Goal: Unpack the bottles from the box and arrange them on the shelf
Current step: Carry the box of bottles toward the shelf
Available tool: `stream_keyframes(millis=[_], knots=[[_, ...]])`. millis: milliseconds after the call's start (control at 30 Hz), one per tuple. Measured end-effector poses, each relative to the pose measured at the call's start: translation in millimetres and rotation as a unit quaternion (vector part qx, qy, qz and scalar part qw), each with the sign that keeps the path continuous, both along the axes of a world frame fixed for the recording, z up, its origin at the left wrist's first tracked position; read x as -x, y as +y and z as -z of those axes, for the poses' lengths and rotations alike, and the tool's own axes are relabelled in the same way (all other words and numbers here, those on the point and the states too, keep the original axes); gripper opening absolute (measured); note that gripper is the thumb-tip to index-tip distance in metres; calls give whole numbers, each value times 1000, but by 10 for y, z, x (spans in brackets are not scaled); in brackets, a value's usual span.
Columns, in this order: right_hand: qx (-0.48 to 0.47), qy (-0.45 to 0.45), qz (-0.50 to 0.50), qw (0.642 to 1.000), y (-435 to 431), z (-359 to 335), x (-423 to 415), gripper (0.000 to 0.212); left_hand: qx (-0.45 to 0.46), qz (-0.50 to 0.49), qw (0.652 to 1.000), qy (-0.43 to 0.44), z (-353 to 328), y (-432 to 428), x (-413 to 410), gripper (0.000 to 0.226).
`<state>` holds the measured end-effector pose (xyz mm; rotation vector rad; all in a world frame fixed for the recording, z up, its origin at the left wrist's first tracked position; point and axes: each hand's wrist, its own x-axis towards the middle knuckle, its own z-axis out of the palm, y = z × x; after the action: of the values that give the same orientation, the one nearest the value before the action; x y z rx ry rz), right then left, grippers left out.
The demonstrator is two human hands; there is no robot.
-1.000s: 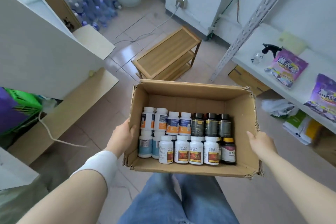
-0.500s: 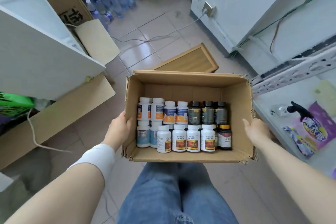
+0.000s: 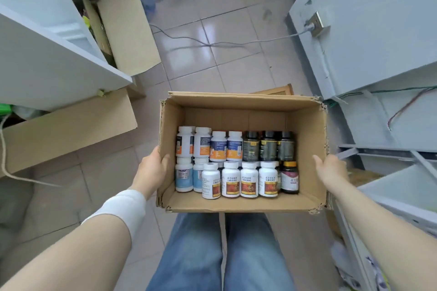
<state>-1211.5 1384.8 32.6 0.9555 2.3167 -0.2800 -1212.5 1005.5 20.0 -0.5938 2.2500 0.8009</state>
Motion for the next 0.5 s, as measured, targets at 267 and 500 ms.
stream_keyframes(millis=[267,500], knots=[[29,-14,-62,998,175,457,924,42,38,-65,997,-17,353,266,405,33],[27,-11,-88,996,249,651,1447,42,45,-87,995,-29,519,445,687,37]])
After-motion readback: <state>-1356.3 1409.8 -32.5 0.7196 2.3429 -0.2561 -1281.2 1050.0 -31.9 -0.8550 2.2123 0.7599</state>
